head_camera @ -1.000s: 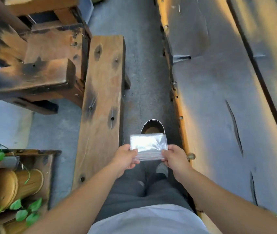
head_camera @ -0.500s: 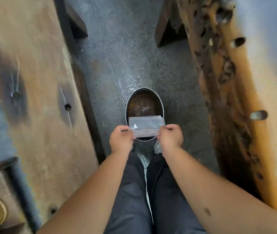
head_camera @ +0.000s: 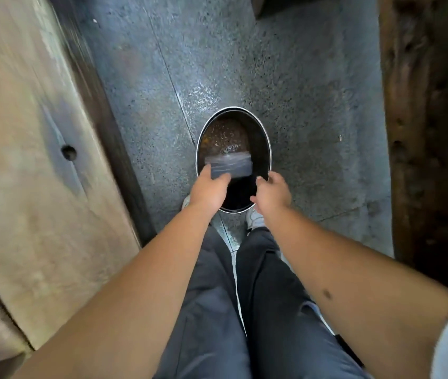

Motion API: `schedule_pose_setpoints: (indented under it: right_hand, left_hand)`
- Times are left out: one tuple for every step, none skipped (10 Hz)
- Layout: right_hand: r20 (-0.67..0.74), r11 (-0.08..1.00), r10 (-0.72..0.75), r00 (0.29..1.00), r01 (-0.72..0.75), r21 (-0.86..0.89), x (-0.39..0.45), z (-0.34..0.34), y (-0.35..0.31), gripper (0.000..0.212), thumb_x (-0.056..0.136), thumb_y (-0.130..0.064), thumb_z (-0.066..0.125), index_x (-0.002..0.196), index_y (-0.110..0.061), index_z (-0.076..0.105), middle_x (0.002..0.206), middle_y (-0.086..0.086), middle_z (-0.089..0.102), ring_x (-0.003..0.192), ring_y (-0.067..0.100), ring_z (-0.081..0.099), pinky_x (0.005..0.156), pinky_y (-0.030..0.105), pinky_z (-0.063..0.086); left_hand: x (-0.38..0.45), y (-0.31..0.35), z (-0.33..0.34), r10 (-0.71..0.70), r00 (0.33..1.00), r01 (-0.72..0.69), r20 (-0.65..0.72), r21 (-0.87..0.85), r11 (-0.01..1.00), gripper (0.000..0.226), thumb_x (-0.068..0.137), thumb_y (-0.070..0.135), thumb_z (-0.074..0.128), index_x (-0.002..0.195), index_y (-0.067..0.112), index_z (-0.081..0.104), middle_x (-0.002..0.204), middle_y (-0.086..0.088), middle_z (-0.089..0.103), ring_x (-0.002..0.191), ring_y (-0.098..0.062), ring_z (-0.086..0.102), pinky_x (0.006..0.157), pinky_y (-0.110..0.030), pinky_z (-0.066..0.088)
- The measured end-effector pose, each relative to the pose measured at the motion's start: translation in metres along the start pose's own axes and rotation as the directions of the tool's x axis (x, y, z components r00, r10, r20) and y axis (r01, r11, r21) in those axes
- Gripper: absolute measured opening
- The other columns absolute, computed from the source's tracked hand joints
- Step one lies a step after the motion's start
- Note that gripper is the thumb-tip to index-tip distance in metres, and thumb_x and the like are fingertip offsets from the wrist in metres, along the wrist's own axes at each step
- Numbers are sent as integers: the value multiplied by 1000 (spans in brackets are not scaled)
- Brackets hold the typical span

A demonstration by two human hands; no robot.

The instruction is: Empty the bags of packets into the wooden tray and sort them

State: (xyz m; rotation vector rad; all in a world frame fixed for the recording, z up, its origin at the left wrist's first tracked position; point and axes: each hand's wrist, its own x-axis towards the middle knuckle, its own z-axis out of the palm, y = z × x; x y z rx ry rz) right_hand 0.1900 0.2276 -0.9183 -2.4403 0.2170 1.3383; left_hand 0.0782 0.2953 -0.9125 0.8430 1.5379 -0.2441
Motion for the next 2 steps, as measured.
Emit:
schedule_pose_setpoints:
  right_hand:
    - [17,966,-140,990,140,-219,-30,-17,-7,50,89,-35,56,137,-26,48,130,8,63,120,35,58,99,40,44]
    - [107,889,-217,970,242,-388,-72,-46,-23,60,92,-37,55,146,-22,35,150,10,44,132,35,47,103,40,40]
  left_hand:
    - [-26,7,-12,115,992,-123,47,261,957,69,86,46,51,149,31,30,154,-7,36,138,-30,39,111,-43,35]
    - [-59,21,-27,251,965,-256,81,508,822,74,87,48,51,153,31,22,162,-11,15,148,-31,18,116,-49,28]
